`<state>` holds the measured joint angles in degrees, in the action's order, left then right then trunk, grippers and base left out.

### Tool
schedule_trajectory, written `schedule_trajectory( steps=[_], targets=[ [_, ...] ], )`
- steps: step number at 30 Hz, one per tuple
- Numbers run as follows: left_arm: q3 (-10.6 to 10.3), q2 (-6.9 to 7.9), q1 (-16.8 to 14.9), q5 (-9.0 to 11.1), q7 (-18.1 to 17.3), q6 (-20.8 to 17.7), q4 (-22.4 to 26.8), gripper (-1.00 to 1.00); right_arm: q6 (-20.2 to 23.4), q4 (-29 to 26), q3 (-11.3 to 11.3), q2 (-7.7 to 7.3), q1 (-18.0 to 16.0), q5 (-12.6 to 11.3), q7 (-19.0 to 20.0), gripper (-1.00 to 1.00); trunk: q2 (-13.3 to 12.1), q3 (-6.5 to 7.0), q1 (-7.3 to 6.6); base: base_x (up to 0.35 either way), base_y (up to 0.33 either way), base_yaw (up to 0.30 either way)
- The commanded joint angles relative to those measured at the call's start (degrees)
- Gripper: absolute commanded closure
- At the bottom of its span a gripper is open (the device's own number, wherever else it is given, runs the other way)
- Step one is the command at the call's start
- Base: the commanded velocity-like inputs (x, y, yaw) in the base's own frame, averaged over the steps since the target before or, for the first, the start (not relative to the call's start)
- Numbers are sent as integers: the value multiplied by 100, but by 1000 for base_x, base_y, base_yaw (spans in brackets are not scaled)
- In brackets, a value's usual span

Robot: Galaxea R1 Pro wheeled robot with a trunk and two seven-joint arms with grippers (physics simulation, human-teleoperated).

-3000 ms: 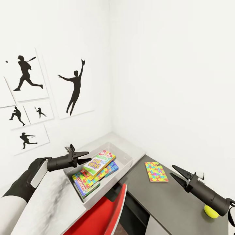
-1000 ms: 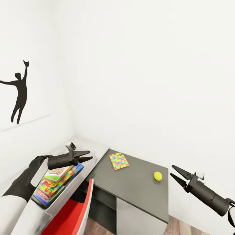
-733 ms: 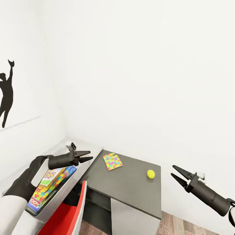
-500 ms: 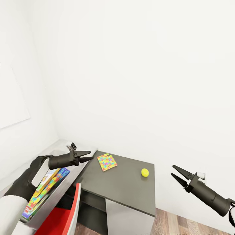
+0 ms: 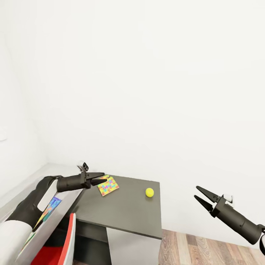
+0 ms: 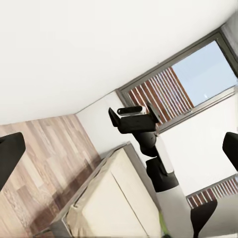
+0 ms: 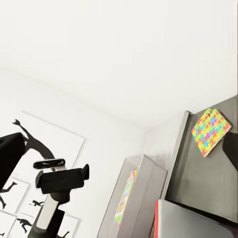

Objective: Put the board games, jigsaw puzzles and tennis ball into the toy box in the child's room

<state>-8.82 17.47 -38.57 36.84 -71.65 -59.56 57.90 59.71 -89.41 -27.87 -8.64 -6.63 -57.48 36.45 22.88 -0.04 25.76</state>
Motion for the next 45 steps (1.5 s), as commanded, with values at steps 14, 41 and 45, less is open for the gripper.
schedule_trajectory(
  steps=[14, 41, 45],
  targets=[
    [5, -1, -1, 4, 2, -1, -20, -100, 29, 161, -116, 8, -5, 35, -4, -100, 4, -2, 2, 3, -11, -278],
    [19, -6, -1, -53, 69, 15, -44, -100, 29, 284, -210, 27, -5, 44, -42, -100, 4, -38, 2, 117, -94, -62],
    [12, -7, -1, -54, 73, 15, -45, -100, 29, 280, -210, 34, -5, 44, -42, -100, 4, -38, 2, 12, 0, 0]
  ],
)
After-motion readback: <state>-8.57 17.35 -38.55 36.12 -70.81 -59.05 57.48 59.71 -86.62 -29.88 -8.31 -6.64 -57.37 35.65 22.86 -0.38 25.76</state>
